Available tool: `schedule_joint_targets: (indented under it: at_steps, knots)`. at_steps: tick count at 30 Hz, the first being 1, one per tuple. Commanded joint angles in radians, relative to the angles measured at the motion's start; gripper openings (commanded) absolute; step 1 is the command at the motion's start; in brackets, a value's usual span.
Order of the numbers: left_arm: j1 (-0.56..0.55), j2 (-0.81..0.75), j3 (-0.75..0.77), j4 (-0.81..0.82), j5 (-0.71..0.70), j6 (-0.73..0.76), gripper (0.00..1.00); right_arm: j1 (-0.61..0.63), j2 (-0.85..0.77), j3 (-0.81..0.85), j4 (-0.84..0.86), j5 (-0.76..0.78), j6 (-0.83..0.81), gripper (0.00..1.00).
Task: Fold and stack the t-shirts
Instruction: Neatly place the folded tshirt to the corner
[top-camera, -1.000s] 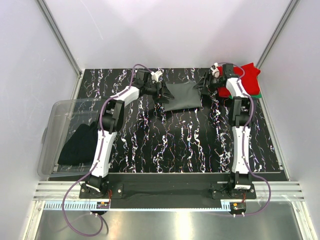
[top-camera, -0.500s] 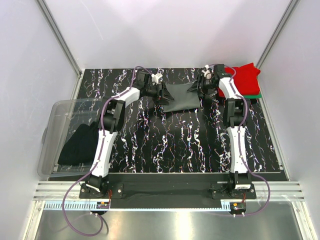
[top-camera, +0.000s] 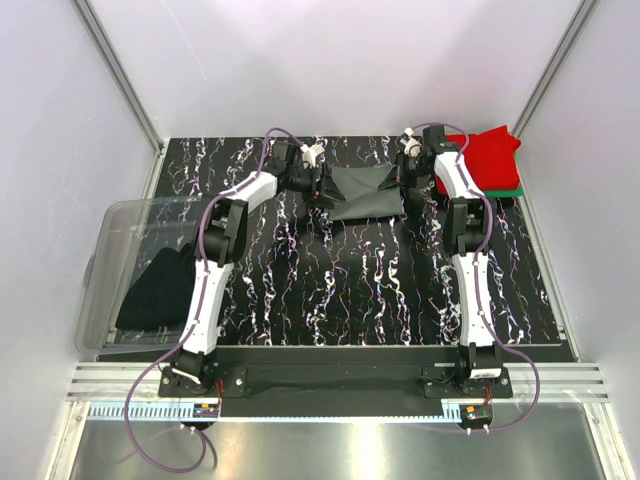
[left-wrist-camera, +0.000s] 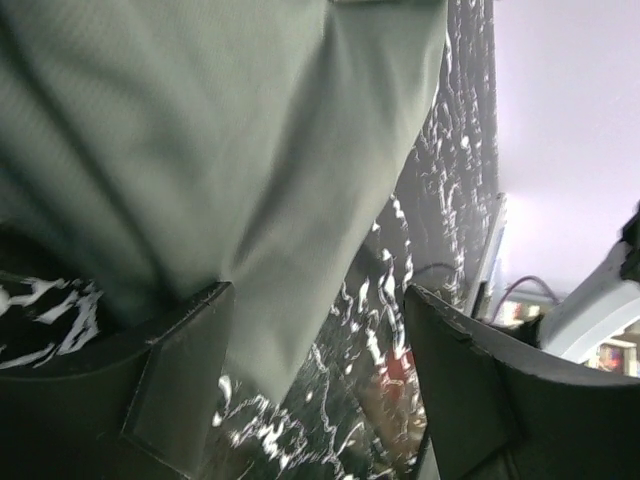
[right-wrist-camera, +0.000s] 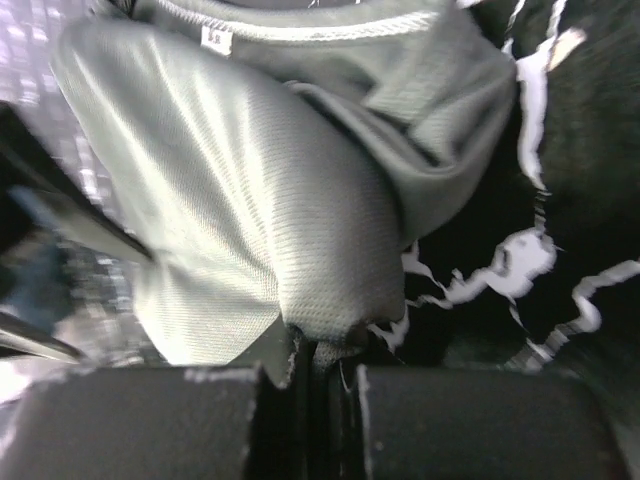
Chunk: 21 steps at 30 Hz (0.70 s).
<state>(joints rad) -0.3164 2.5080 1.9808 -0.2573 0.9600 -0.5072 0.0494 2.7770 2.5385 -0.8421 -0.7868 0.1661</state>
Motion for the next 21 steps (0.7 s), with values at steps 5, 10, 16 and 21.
schedule_joint_targets:
  at_steps: [5, 10, 16, 21]
  knots:
    - [0.088, -0.182, 0.058, -0.154, -0.04, 0.226, 0.75, 0.001, -0.247, 0.028, -0.081, 0.224, -0.341, 0.0]
    - [0.114, -0.218, 0.036, -0.191, -0.023, 0.272, 0.72, 0.0, -0.37, -0.044, -0.091, 0.325, -0.476, 0.0]
    - [0.115, -0.225, 0.069, -0.189, -0.024, 0.269, 0.72, 0.001, -0.441, -0.035, -0.097, 0.429, -0.552, 0.0]
    - [0.109, -0.241, 0.061, -0.186, -0.026, 0.265, 0.72, -0.003, -0.482, -0.034, -0.097, 0.509, -0.594, 0.0]
